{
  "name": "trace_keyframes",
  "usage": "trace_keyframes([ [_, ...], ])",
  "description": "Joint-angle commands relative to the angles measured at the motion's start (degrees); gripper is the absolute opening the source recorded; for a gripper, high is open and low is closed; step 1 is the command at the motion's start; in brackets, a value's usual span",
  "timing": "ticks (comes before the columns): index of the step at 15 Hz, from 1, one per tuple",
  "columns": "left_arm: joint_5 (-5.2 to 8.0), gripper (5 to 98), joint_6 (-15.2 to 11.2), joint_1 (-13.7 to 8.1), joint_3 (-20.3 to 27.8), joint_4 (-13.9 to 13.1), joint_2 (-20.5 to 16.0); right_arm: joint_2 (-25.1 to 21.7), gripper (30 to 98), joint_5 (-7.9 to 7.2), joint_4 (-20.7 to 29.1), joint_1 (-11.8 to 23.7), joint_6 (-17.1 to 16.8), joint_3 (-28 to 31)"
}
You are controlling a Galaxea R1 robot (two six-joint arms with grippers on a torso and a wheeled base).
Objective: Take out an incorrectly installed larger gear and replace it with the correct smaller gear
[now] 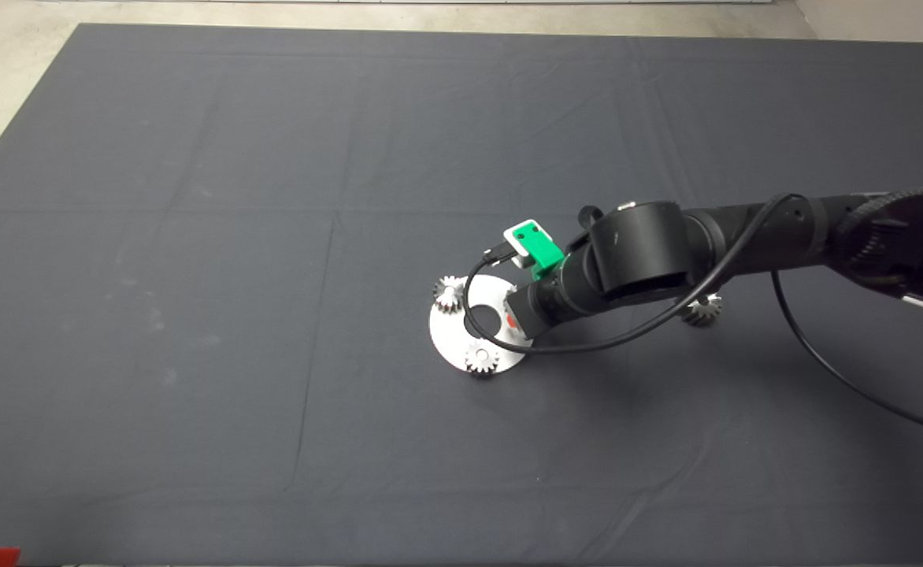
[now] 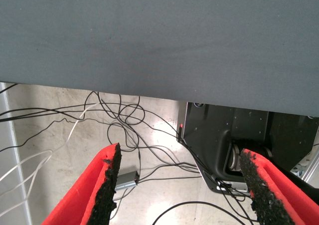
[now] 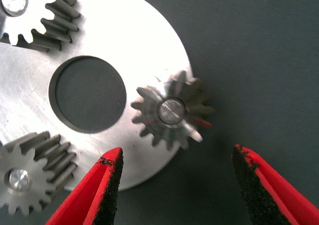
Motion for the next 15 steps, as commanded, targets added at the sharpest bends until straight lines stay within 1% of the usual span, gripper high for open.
trace_keyframes([
  [1,0.25,59.7,-0.21,0.43,0.66,0.72,-0.18,-3.24,57.5,-5.63,9.27,13.79,3.89,8.73],
  [2,0.25,59.7,-0.21,0.43,0.75,0.72,-0.18,-4.21,59.2,-5.54,10.98,16.73,5.38,10.95],
  [3,0.34,59.7,-0.12,0.43,0.66,0.69,-0.18,-5.41,63.2,-5.54,12.82,20.33,7.25,13.26],
  [4,0.43,59.7,-0.12,0.43,0.66,0.63,-0.36,-6.15,63.7,-5.54,14.56,23.08,9.19,15.61],
  [5,0.43,59.7,-0.12,0.35,0.66,0.63,-0.62,-6.87,64.6,-5.54,15.95,25.52,10.8,17.98],
  [6,0.43,59.7,-0.03,0.3,0.62,0.63,-0.67,-8.29,67.2,-5.54,17.06,27.68,12.96,20.33],
  [7,0.43,59.7,0.05,0.26,0.59,0.63,-0.62,-10.12,68.6,-5.53,18.62,29.78,14.66,23.3],
  [8,0.38,59.7,0.05,0.17,0.66,0.63,-0.62,-11.86,72.1,-5.45,19.89,31.69,16.14,25.68],
  [9,0.25,59.7,0.05,0.17,0.66,0.66,-0.71,-13.93,73.8,-5.45,21.27,33.65,18.22,28.69],
  [11,0.16,59.7,0.05,0.17,0.75,0.63,-0.8,-17.92,77.1,-5.36,23.75,36.31,21.17,34.42],
  [12,0.08,59.7,0.14,0.17,0.84,0.37,-0.8,-20.61,77.3,-5.36,25.03,37.45,22.65,35.84],
  [13,-0.01,59.7,0.14,0.17,0.93,0.28,-0.8,-22.86,77.9,-5.19,26.26,38.2,22.91,37.07],
  [15,-0.1,59.7,-0.03,0.17,0.93,0.1,-0.98,-24.26,78.1,-5.01,30.57,38.29,22.83,37.33],
])
